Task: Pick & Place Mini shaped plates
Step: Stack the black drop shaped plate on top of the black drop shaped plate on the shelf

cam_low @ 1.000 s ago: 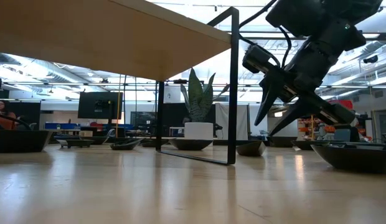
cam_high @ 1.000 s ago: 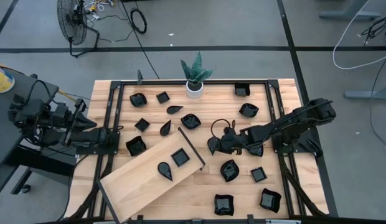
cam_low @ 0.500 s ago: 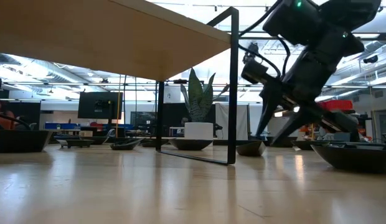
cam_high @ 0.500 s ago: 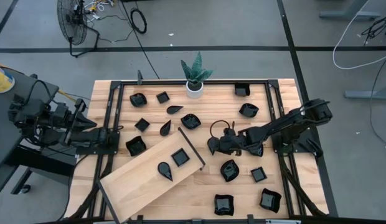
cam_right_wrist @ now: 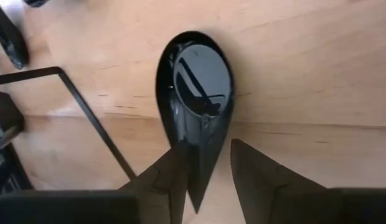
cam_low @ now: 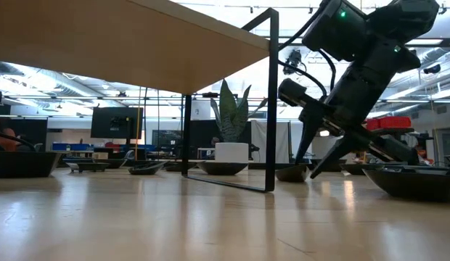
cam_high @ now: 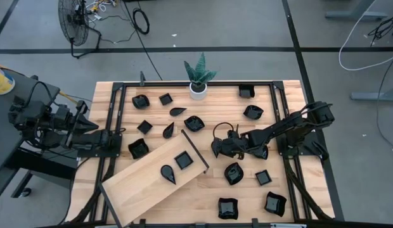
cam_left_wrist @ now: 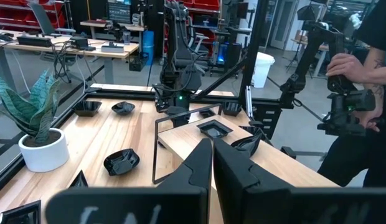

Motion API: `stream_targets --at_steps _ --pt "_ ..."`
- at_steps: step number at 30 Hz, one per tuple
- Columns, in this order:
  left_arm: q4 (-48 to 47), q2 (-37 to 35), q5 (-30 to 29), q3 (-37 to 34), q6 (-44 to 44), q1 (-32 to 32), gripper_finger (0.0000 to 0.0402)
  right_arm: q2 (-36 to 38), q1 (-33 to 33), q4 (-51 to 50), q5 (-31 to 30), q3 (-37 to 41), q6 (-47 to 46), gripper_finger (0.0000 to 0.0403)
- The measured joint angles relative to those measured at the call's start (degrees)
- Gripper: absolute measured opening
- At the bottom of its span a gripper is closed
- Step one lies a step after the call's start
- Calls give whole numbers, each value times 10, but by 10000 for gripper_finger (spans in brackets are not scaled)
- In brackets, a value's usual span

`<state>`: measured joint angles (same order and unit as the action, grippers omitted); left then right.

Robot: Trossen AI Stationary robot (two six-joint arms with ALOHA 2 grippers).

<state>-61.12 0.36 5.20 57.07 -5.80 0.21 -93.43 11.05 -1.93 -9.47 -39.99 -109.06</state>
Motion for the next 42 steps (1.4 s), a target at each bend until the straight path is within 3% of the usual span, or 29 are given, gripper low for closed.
stream_targets --at_steps 5,17,32,42 --pt "0 0 0 0 0 0 18 0 0 2 0 0 0 101" --pt "0 0 0 0 0 0 18 0 0 2 0 0 0 6" --pt "0 0 0 0 0 0 18 34 -2 -14 -7 0 21 1" --pt "0 0 0 0 0 0 18 104 -11 -109 -51 -35 69 0"
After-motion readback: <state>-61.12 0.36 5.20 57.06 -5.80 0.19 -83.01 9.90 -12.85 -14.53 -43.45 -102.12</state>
